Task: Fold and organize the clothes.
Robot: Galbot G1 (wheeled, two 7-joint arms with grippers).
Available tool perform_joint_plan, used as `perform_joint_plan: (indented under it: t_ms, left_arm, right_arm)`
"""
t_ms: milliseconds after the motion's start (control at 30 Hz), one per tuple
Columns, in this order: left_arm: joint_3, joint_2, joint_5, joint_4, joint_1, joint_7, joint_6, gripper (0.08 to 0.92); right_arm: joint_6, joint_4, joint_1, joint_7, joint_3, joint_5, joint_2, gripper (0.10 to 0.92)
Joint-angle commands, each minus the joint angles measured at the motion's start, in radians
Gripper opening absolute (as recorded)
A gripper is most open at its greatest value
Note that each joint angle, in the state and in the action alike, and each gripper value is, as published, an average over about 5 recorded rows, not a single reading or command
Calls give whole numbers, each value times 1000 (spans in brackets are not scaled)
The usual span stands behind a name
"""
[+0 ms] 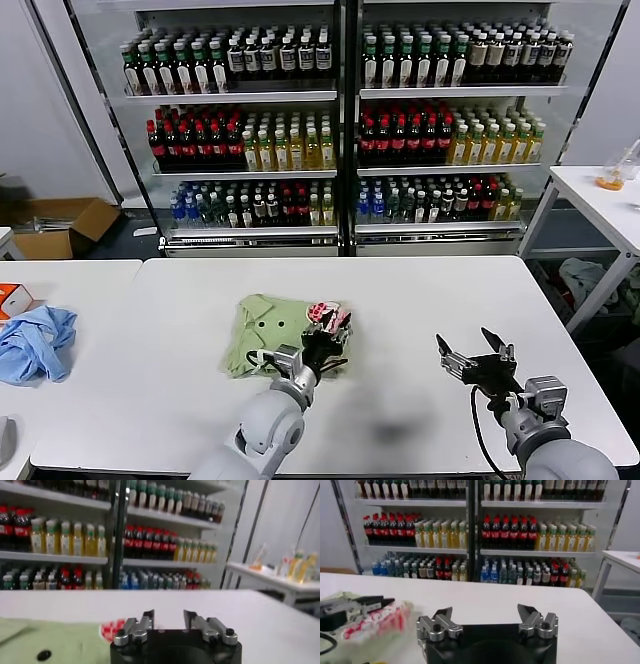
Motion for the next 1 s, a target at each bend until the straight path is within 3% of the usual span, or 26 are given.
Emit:
perform_joint_plan:
  t_ms: [33,300,467,700,1000]
  left_arm:
    - [-135,72,-119,-187,125,4,-120,465]
    - [-438,259,-49,-254,321,-41,-156,699]
    - [-566,279,-63,-273,432,-54,-169,809]
    - [-605,239,-59,-288,481,-63,-168,823]
    - [-599,232,-54,-279,486,-63,-166,823]
  right_arm:
    - [31,-85,153,6,-170,-2,31,823]
    - [25,-351,463,83,-488,45,165,823]
    - [21,-516,599,133,-603,88,264,823]
    - [24,-671,675,188,-649,127,395,823]
    - [34,-736,660,235,-649,110,472,823]
